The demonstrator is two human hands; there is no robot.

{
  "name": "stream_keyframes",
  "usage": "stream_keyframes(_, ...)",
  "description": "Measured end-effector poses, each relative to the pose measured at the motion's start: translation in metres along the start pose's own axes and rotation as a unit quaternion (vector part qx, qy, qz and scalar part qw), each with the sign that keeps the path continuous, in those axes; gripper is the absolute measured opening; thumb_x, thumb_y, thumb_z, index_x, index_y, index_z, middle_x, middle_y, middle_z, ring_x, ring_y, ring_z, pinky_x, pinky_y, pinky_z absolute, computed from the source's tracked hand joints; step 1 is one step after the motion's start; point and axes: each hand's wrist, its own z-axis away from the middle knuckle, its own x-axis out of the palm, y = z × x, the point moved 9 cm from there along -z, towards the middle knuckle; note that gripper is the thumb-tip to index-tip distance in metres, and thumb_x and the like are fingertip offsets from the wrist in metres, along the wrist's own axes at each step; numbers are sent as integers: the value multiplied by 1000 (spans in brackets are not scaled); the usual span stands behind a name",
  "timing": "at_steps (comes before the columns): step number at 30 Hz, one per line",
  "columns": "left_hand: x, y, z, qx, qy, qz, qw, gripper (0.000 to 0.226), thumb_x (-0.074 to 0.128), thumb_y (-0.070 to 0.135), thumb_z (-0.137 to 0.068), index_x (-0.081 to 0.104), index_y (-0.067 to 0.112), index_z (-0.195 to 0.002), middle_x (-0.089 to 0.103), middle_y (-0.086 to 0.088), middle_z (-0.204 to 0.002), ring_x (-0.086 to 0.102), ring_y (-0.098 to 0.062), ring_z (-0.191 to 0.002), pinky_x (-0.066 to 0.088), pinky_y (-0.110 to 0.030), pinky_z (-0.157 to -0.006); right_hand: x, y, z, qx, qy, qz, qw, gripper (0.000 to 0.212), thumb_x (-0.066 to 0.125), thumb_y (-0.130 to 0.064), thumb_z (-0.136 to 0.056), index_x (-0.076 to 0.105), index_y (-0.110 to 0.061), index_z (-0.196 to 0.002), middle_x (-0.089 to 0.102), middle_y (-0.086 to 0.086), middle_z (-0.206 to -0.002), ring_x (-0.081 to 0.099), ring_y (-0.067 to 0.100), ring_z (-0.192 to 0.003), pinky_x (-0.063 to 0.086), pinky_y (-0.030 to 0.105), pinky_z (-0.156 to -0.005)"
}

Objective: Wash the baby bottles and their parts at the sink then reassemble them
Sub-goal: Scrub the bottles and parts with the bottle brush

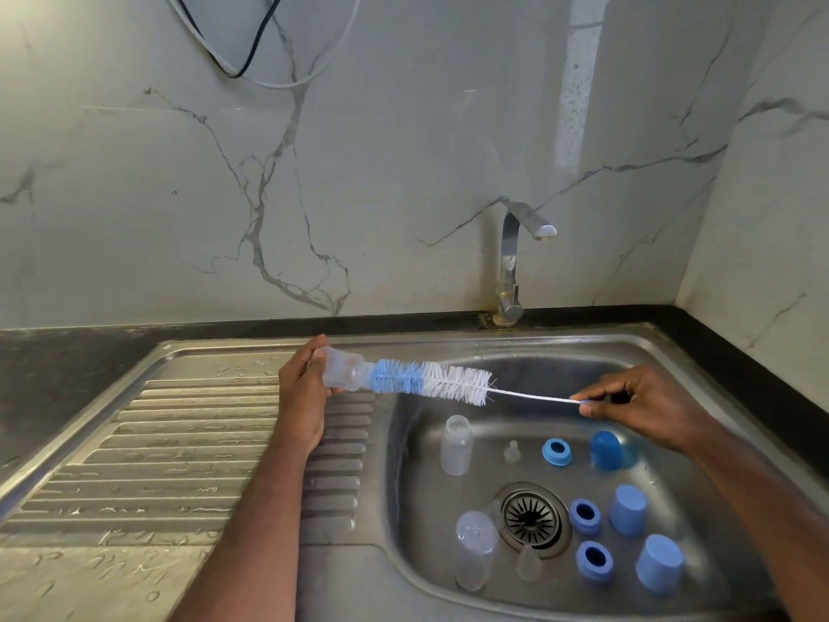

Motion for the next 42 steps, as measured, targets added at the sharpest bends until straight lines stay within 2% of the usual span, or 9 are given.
stream_keyframes(7,38,-5,19,6,-94,-22,995,28,45,3,-103,61,4,-126,62,-10,-117,59,-24,-103,52,-34,-79,34,-15,-2,-23,-45,9,999,20,72,-10,-90,76,-30,-90,75,-6,-75,70,5,-72,55,20,-70)
stream_keyframes(12,27,-5,27,-44,26,132,990,29,64,15,-97,49,19,-122,58,-9,-123,62,-26,-113,57,-33,-77,40,-32,1,-61,-41,-38,997,10,74,-17,-91,70,-26,-94,64,3,-65,55,4,-56,46,20,-57)
stream_keyframes(18,19,-7,37,-104,74,122,984,39,78,33,-85,52,23,-113,61,-13,-123,67,-32,-108,62,-41,-74,32,-43,6,-84,75,170,979,13,73,-45,-86,63,-40,-81,62,-13,-69,58,5,-62,44,22,-59)
stream_keyframes(23,28,-6,41,-76,66,124,987,28,76,24,-88,57,18,-108,67,-15,-114,71,-25,-94,59,-29,-64,-5,-82,25,-185,271,336,883,36,47,-51,-101,74,-27,-97,71,-7,-79,64,17,-66,51,36,-68)
stream_keyframes(27,47,7,35,-53,-93,242,964,70,85,42,-73,54,7,-125,67,-17,-113,71,-24,-96,59,-32,-77,41,-36,15,-34,-39,45,998,58,49,-81,-84,71,-27,-80,55,-5,-61,49,15,-53,42,28,-54)
stream_keyframes(29,51,9,33,-71,-132,290,945,87,90,47,-63,53,5,-130,69,-16,-110,71,-26,-99,59,-34,-82,68,-20,18,58,-140,-141,978,62,65,-81,-72,72,-19,-75,40,-2,-54,32,14,-48,28,26,-46)
stream_keyframes(34,46,-7,27,-108,-38,288,951,46,65,46,-90,54,16,-123,62,-12,-116,64,-28,-103,60,-38,-73,55,-36,9,-38,22,3,999,14,85,-27,-80,71,-27,-82,67,-8,-69,62,10,-61,56,34,-61)
stream_keyframes(37,36,-7,24,-92,25,233,968,30,74,32,-85,57,22,-107,63,-4,-106,63,-24,-99,60,-34,-64,32,-54,10,-116,141,188,965,7,77,-41,-86,72,-35,-86,66,-17,-74,63,5,-65,53,25,-59)
stream_keyframes(42,40,7,18,-58,-119,314,940,41,67,26,-93,49,15,-128,63,-6,-115,64,-20,-105,58,-39,-88,85,-39,13,8,-165,-155,974,35,65,-52,-91,75,-19,-83,41,-1,-54,32,16,-45,27,32,-44)
